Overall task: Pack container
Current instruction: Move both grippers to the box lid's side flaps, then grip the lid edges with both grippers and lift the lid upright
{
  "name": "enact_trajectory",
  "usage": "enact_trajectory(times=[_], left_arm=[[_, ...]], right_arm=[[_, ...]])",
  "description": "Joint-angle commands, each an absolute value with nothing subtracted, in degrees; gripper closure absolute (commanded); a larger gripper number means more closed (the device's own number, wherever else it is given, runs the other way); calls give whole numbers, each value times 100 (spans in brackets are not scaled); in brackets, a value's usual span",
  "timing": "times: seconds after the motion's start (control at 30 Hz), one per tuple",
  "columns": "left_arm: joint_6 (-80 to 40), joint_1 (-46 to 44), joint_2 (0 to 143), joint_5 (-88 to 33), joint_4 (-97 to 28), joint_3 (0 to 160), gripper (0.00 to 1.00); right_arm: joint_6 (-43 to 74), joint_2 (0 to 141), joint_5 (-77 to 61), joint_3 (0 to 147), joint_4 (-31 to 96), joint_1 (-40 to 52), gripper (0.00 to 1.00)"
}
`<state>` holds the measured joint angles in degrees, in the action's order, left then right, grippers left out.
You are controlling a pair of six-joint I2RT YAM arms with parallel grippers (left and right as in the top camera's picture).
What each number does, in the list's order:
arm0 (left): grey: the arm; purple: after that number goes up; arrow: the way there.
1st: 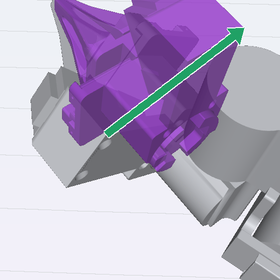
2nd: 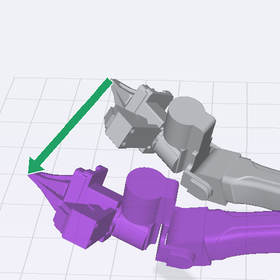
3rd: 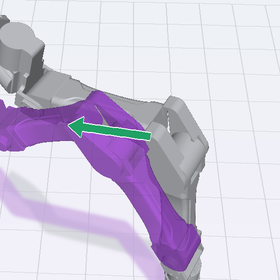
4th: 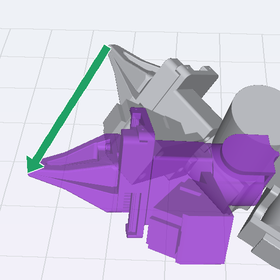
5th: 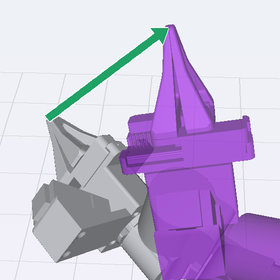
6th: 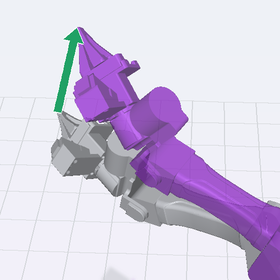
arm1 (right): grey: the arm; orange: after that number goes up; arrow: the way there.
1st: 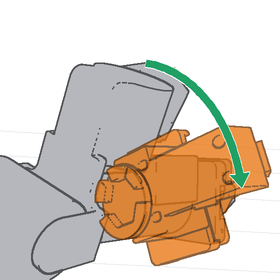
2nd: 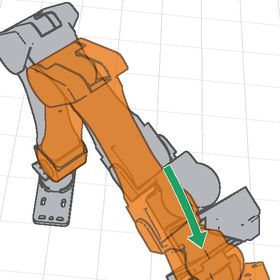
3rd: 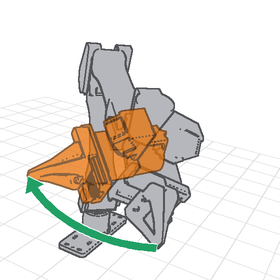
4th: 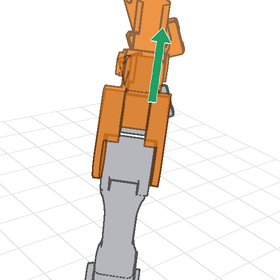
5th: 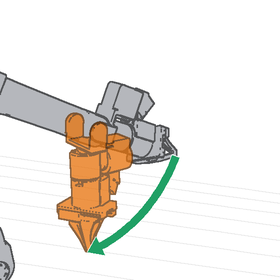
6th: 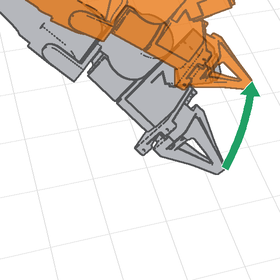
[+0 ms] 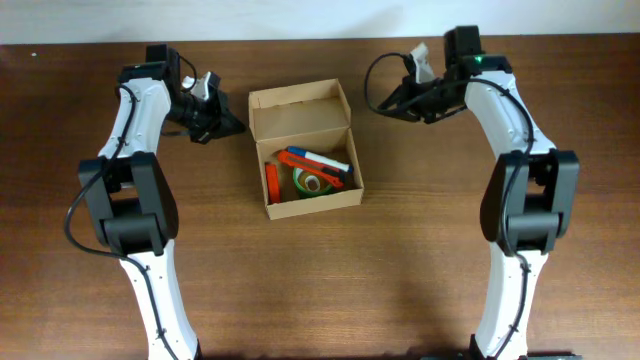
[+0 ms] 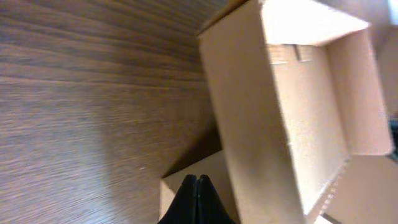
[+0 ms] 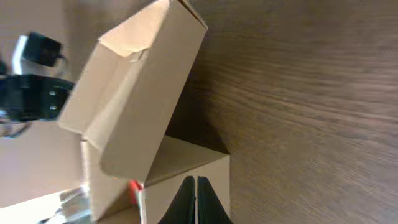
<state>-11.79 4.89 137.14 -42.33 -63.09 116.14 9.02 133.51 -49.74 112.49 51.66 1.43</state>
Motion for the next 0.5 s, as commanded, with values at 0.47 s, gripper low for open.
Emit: enact_trajectory(times=[0.47], left_arm=[[-1197, 504, 14073, -4633, -6233, 11616, 99]], right_arm=[[1900, 14003, -6386, 11229, 4169, 117, 96]])
